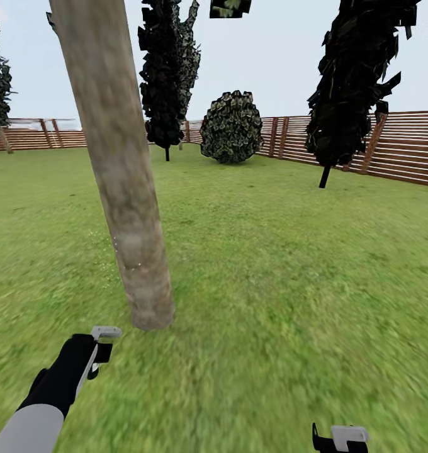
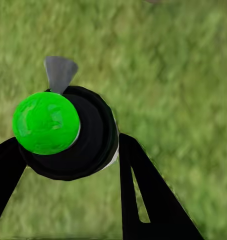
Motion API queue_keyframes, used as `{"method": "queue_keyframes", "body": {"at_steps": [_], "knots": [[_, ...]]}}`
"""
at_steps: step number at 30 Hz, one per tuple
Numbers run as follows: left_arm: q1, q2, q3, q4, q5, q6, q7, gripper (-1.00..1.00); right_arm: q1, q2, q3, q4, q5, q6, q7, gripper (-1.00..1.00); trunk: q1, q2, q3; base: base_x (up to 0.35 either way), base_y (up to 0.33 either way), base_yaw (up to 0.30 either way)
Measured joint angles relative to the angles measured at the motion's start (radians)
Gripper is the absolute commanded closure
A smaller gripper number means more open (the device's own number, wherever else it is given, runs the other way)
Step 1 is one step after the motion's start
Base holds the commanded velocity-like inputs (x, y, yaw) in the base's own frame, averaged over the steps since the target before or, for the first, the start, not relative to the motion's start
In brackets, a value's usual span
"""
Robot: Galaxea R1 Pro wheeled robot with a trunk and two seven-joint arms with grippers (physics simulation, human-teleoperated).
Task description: In the garden, pick up the pesticide atomizer on the floor and spray pesticide onto both trees until each tree trunk is fully covered.
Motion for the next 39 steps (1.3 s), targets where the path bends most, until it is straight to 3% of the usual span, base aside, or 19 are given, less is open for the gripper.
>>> {"method": "queue_keyframes", "body": {"at_steps": [3, 21, 29, 39], "knots": [[0.0, -0.004, 0.002, 0.002, 0.007, 0.002, 0.042, 1.0, 0.0, -0.001, 0.0, 0.0, 0.0, 0.0, 0.0, -1.0, 0.0, 0.0, 0.0, 0.0, 0.0, 0.003], [0.001, -0.046, 0.001, 0.002, 0.014, 0.012, 0.045, 1.0, 0.0, 0.0, 0.0, 0.0, 0.0, 0.0, -0.002, -1.0, -0.001, 0.0, 0.0, 0.284, 0.0, 0.021], [0.001, -0.071, -0.001, 0.005, 0.017, 0.021, 0.013, 1.0, 0.0, 0.0, 0.0, 0.0, 0.0, 0.0, -0.002, -1.0, 0.0, 0.0, 0.0, 0.025, 0.0, 0.268], [0.004, -0.075, -0.001, 0.006, 0.012, 0.021, 0.011, 1.0, 0.0, 0.0, 0.0, 0.0, 0.0, 0.0, -0.002, -1.0, 0.0, 0.0, 0.0, -0.059, -0.115, 0.091]]}}
